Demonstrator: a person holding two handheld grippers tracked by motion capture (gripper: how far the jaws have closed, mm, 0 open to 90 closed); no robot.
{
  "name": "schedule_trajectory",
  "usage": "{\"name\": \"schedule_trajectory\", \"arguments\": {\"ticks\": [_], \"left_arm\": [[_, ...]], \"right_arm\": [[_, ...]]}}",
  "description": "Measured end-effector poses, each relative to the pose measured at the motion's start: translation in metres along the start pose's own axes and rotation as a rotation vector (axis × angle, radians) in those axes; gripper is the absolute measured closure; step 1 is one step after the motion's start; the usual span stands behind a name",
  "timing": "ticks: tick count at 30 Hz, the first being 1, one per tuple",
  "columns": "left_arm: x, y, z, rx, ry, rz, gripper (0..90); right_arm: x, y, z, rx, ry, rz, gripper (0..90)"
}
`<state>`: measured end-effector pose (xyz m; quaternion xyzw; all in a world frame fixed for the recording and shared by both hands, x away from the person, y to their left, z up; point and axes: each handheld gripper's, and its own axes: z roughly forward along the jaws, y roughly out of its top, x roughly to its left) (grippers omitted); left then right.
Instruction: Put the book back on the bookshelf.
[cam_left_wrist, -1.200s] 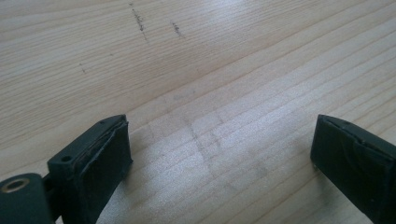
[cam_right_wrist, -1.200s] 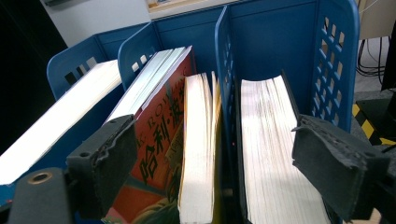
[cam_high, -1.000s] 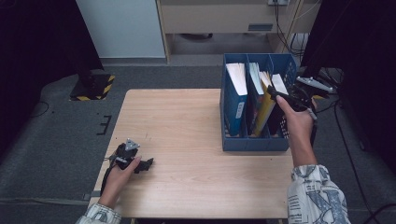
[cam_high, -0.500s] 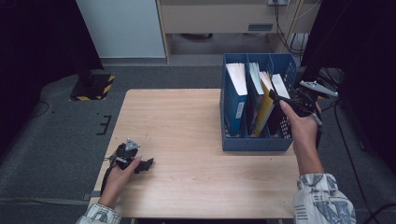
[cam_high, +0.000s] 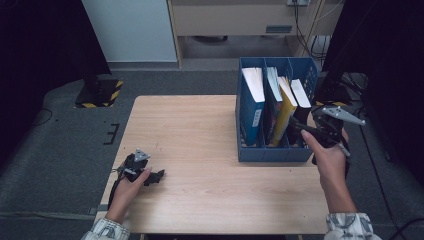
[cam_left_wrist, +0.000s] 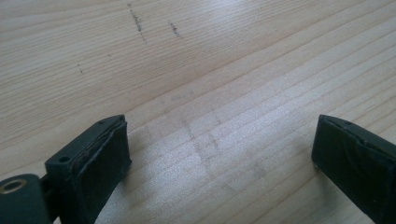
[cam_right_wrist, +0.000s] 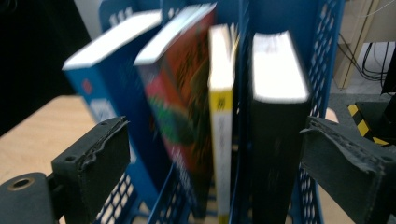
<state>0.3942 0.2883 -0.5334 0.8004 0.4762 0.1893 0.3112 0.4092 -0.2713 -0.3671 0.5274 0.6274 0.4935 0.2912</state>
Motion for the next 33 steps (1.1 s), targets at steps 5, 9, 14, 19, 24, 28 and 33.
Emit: {"name": "schedule_trajectory", "arguments": {"ticks": [5,9,14,19,24,28,33], "left_arm": [[0.000,0.000,0.000,-0.002,0.000,0.000,3.2],[0.000,0.000,0.000,-0.002,0.000,0.001,3.1],[-0.001,-0.001,0.000,-0.005,-0.001,0.002,3.1],[-0.001,-0.001,0.000,-0.006,-0.001,0.001,3.0],[-0.001,-0.001,0.000,-0.006,-0.001,0.000,2.6],[-0.001,-0.001,0.000,-0.009,-0.002,0.001,2.3],[-0.001,-0.002,0.000,-0.011,-0.001,0.004,1.8]], "right_arm": [[0.009,-0.026,-0.007,0.037,0.025,-0.008,7.9],[0.015,-0.048,-0.008,0.073,0.040,-0.023,7.6],[0.024,-0.069,-0.002,0.119,0.060,-0.025,7.6],[0.034,-0.084,0.004,0.146,0.085,-0.040,7.2],[0.044,-0.100,0.010,0.174,0.112,-0.052,7.1],[0.054,-0.112,0.015,0.210,0.134,-0.060,6.8],[0.065,-0.122,0.019,0.262,0.152,-0.109,5.9]]}}
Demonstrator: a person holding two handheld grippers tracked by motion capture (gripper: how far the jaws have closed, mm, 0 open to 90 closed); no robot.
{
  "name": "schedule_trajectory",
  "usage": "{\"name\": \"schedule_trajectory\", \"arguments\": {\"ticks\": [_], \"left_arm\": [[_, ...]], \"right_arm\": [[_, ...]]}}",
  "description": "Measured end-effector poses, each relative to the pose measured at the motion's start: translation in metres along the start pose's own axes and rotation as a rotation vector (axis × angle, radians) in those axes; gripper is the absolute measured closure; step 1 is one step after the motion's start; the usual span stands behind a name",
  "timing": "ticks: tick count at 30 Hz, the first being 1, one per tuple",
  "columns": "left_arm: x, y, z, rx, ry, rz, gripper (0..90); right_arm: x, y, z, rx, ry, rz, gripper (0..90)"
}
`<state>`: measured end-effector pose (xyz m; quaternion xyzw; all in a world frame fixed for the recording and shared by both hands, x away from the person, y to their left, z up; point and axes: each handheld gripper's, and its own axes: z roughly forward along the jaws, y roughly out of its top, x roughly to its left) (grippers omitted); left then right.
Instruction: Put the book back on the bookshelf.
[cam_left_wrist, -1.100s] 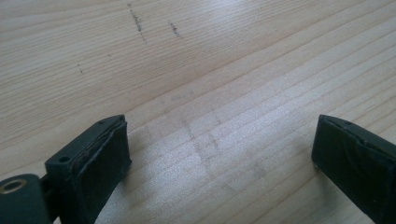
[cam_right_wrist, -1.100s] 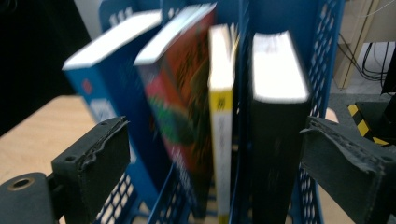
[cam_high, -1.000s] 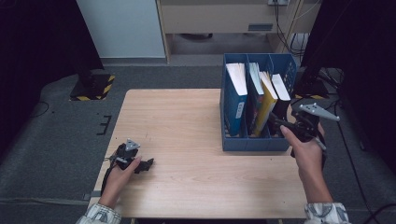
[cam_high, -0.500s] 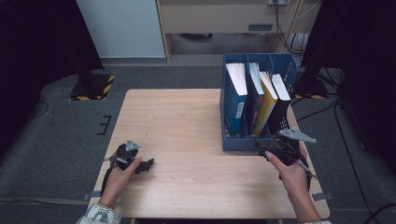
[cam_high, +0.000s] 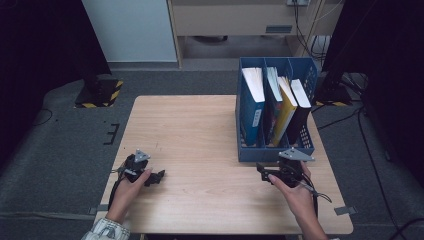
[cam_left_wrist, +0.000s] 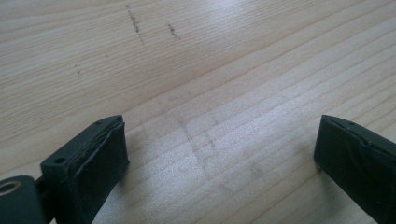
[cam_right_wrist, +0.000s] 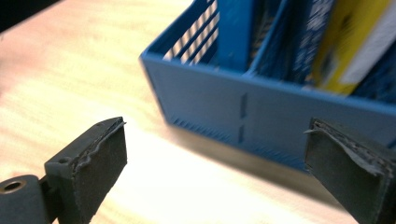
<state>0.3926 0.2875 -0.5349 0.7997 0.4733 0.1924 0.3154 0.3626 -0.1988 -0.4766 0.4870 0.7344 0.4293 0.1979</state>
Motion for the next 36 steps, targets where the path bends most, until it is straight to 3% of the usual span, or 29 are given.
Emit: {"name": "schedule_trajectory", "arguments": {"ticks": [3,7,12,15,19,24,30,36], "left_arm": [[0.000,0.000,0.000,-0.001,-0.001,0.000,1.5],[0.000,0.000,0.000,-0.004,-0.001,0.001,1.3],[0.000,0.000,0.001,-0.005,-0.002,0.002,1.1],[-0.001,-0.001,0.001,-0.008,-0.003,0.003,1.0],[-0.001,-0.001,0.001,-0.009,-0.004,0.003,0.9],[-0.001,-0.001,0.001,-0.012,-0.006,0.002,0.9],[-0.001,-0.001,0.001,-0.013,-0.006,0.003,0.9],[-0.001,-0.001,0.001,-0.011,-0.007,0.007,0.9]], "right_arm": [[0.013,-0.009,0.011,0.078,0.040,-0.014,5.4],[0.027,-0.013,0.021,0.117,0.094,-0.051,5.7],[0.042,-0.016,0.036,0.157,0.130,-0.094,5.9],[0.048,-0.017,0.047,0.180,0.141,-0.094,6.2],[0.055,-0.020,0.061,0.211,0.130,-0.111,6.5],[0.056,-0.025,0.072,0.249,0.095,-0.097,6.7],[0.056,-0.027,0.074,0.234,0.065,-0.119,6.5],[0.061,-0.031,0.076,0.221,0.038,-0.175,4.4]]}}
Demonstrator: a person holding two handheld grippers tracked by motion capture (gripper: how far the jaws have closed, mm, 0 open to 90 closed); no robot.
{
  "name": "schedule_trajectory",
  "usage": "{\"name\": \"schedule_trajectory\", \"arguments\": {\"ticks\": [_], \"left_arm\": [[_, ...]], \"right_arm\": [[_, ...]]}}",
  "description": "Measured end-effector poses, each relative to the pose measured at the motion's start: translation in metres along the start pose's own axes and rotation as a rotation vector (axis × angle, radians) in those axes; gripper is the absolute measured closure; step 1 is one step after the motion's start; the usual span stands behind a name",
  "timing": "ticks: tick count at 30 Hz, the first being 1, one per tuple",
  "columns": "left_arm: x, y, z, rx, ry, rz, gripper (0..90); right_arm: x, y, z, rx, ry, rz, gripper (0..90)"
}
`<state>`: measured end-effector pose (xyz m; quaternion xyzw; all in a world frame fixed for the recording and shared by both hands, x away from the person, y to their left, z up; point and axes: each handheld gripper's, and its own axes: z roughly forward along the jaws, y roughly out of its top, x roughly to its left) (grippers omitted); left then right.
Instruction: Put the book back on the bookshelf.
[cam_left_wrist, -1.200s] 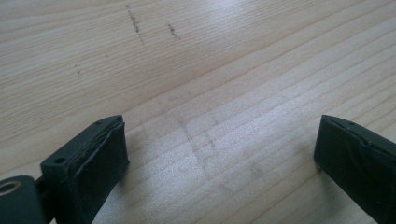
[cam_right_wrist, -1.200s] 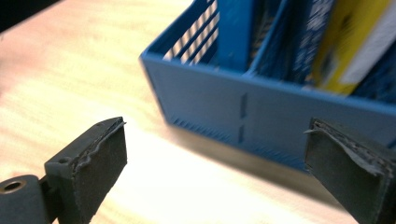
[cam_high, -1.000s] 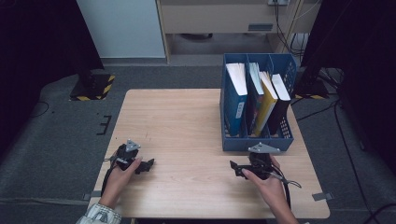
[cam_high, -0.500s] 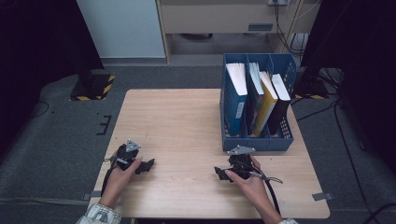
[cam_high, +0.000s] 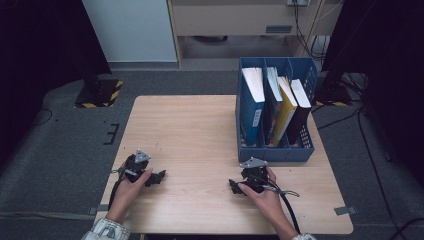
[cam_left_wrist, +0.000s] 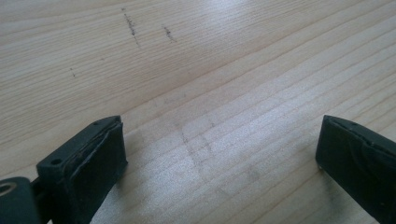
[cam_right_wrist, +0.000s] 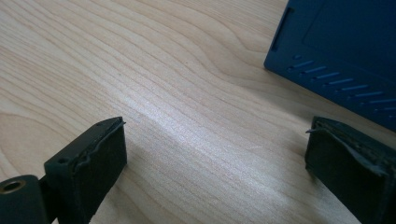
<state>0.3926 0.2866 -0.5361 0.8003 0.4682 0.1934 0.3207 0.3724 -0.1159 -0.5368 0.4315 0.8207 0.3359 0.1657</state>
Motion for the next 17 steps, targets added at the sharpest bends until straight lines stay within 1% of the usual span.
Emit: {"name": "schedule_trajectory", "arguments": {"ticks": [1,2,4,9,14,16,17], "left_arm": [[0.0000,0.0000,0.0000,0.000,0.000,0.000,0.9],[-0.0001,-0.0001,0.0000,-0.001,0.000,-0.001,0.9],[-0.0005,-0.0001,0.0002,-0.003,0.000,-0.004,0.9],[-0.0007,-0.0003,0.0001,-0.004,-0.001,-0.003,0.8],[-0.0009,-0.0004,-0.0001,-0.003,-0.004,0.001,0.8],[-0.0007,-0.0004,-0.0001,-0.003,-0.006,0.002,0.8],[-0.0007,-0.0004,-0.0001,-0.003,-0.006,0.002,0.8]], "right_arm": [[0.0000,0.0000,0.0000,0.000,0.000,0.000,4.4],[0.0016,-0.0007,0.0017,-0.011,-0.010,-0.001,3.0],[0.0024,-0.0007,0.0025,-0.017,-0.010,0.004,2.7],[0.0024,-0.0003,0.0032,-0.016,-0.015,-0.003,2.0],[0.0018,-0.0002,0.0036,-0.014,-0.012,0.005,1.2],[0.0011,-0.0003,0.0034,-0.013,-0.021,0.008,1.0],[0.0010,-0.0004,0.0031,-0.012,-0.024,0.017,0.9]]}}
